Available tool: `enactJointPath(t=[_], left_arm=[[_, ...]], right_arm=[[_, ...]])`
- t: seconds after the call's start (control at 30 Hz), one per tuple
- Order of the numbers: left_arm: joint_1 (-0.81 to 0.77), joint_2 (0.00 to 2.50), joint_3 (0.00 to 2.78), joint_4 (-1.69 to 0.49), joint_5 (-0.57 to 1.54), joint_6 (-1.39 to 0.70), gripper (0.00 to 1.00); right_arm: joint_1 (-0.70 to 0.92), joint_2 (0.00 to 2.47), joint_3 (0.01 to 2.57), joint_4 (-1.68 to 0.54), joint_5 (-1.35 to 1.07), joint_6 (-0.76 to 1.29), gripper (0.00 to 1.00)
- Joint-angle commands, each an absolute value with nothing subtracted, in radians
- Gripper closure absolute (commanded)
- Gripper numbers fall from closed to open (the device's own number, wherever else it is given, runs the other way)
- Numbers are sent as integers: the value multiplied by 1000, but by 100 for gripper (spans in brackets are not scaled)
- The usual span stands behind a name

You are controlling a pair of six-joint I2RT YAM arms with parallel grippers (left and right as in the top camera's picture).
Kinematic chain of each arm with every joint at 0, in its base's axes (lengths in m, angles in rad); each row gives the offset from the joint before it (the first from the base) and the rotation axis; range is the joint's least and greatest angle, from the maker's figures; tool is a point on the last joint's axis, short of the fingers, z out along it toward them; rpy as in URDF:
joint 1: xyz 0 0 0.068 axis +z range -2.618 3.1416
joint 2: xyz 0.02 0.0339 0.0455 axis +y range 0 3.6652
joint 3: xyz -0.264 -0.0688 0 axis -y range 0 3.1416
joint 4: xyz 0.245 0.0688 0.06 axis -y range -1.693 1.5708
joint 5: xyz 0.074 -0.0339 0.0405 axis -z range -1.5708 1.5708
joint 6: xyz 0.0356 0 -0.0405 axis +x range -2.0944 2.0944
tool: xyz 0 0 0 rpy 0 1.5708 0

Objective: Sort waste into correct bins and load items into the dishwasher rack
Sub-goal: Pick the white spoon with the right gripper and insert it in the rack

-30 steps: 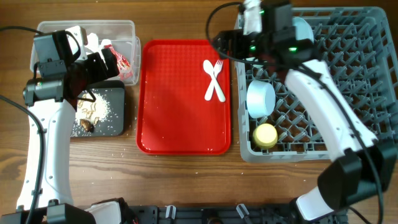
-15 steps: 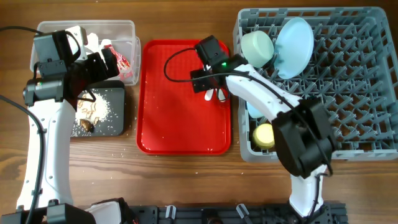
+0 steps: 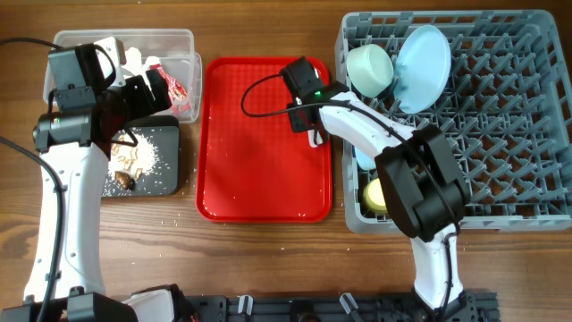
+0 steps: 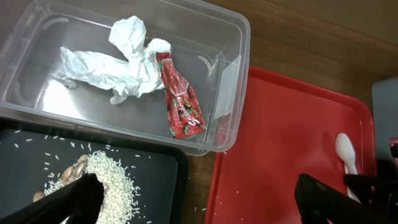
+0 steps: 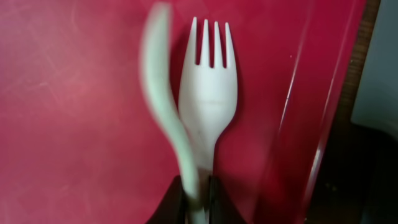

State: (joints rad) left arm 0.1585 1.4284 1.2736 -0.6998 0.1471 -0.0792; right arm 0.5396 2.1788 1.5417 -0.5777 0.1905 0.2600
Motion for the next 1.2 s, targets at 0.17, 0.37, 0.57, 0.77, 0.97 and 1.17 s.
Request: enactJointPath(t=[0.17, 0.37, 0.57, 0.77, 0.97, 1.17], left_arm=[[162, 1429, 1278, -697, 156, -59, 0], [162, 1429, 1278, -697, 156, -59, 0], [162, 1429, 1278, -697, 156, -59, 0], [162, 1429, 1278, -697, 156, -59, 0], [162, 1429, 1278, -697, 156, -59, 0], [162, 1429, 1278, -697, 156, -59, 0]], right_arm=[[535, 2082, 1532, -618, 107, 191, 96], [535, 1964, 1532, -617, 111, 183, 96], [535, 1806, 1532, -651, 191, 183, 96], [534, 1623, 1532, -741, 360, 183, 96], [456, 1536, 1531, -888, 360, 184, 96], [364, 1535, 1516, -983, 229, 93, 96]])
